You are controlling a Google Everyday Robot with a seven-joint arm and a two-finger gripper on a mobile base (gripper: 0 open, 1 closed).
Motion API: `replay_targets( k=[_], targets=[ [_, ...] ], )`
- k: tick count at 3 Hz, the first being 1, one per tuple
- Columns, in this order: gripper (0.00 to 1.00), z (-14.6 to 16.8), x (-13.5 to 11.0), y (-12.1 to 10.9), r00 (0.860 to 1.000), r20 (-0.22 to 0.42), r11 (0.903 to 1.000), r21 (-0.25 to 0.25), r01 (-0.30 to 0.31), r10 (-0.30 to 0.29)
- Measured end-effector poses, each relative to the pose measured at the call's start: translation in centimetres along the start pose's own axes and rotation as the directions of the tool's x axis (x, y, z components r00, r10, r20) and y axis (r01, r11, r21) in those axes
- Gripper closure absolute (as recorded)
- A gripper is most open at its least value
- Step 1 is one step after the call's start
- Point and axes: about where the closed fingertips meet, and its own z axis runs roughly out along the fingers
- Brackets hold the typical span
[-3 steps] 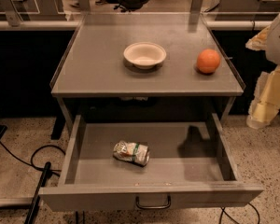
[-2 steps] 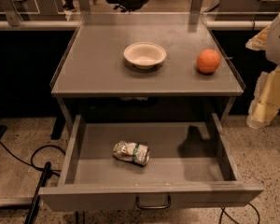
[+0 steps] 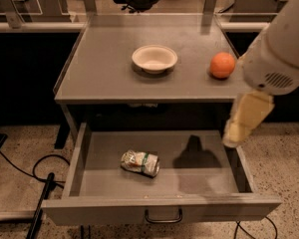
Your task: Pick 7up can from top drawer and place on counter
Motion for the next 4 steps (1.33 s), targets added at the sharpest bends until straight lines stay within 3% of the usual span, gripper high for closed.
replay_targets(
  k=[1, 2, 3, 4],
  targets=[
    [0.0, 4.1, -3.3, 1.6, 0.998, 0.0, 0.9974, -0.031, -0.065, 0.065],
    [0.0, 4.3, -3.5, 1.8, 0.995, -0.002, 0.9947, -0.031, -0.098, 0.098],
    [0.0, 4.3, -3.5, 1.8, 0.995, -0.002, 0.9947, -0.031, -0.098, 0.098],
    [0.0, 6.5, -5.1, 2.8, 0.995, 0.027, 0.9946, -0.051, -0.09, 0.091]
  ],
)
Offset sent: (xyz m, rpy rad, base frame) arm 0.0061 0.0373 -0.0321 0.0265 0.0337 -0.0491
